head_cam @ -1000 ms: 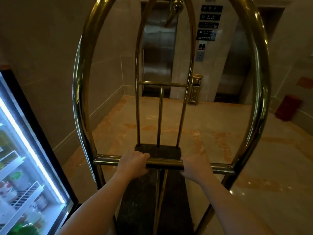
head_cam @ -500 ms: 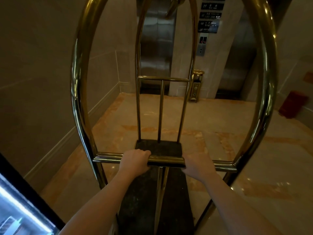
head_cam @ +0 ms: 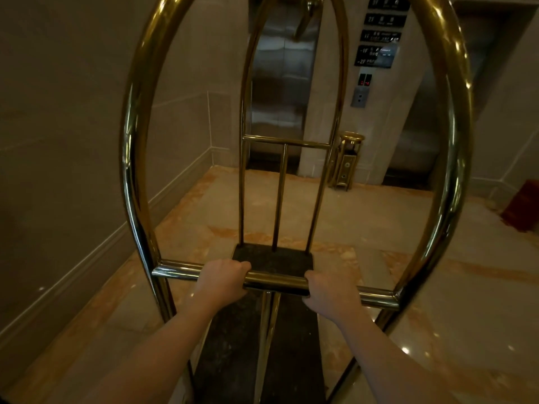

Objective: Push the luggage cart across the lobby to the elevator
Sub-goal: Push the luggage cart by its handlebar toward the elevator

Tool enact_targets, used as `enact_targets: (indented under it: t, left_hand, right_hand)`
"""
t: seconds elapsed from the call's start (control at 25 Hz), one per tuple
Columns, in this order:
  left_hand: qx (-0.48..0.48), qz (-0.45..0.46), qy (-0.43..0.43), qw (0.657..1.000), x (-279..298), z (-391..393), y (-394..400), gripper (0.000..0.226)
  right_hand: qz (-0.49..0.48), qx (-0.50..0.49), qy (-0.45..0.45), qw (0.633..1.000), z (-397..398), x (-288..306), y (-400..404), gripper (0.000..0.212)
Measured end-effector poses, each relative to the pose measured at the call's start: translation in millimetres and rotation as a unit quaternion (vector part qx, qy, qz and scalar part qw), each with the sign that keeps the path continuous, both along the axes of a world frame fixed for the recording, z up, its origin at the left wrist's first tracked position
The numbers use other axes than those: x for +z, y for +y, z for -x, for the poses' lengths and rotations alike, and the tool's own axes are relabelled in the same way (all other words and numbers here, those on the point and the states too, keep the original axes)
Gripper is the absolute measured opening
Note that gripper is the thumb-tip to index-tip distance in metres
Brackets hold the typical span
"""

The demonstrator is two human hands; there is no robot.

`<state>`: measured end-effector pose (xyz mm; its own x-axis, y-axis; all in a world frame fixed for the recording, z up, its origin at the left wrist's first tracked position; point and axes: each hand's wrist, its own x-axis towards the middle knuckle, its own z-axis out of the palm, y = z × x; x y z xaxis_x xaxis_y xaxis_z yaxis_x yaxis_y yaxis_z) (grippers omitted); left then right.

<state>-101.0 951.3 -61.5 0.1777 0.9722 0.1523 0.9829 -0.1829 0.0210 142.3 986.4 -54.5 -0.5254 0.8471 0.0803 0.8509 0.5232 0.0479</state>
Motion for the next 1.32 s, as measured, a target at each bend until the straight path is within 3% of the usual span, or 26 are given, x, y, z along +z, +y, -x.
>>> enact_targets:
  t: [0.88,1.32]
  left_hand:
    - [-0.02,0.002,0.022,1.0,9.3,36.1,321.7,0.017]
    - [-0.005,0.001,0.01,1.0,0.0,63.9,487.4,0.016]
  right_hand:
    - [-0.048,-0.035,-0.028,0.998,39.4,-3.7,325.3,0.027]
    - [-0.024,-0.017,-0.006,1.0,62.4,-0.3,484.2,0.023]
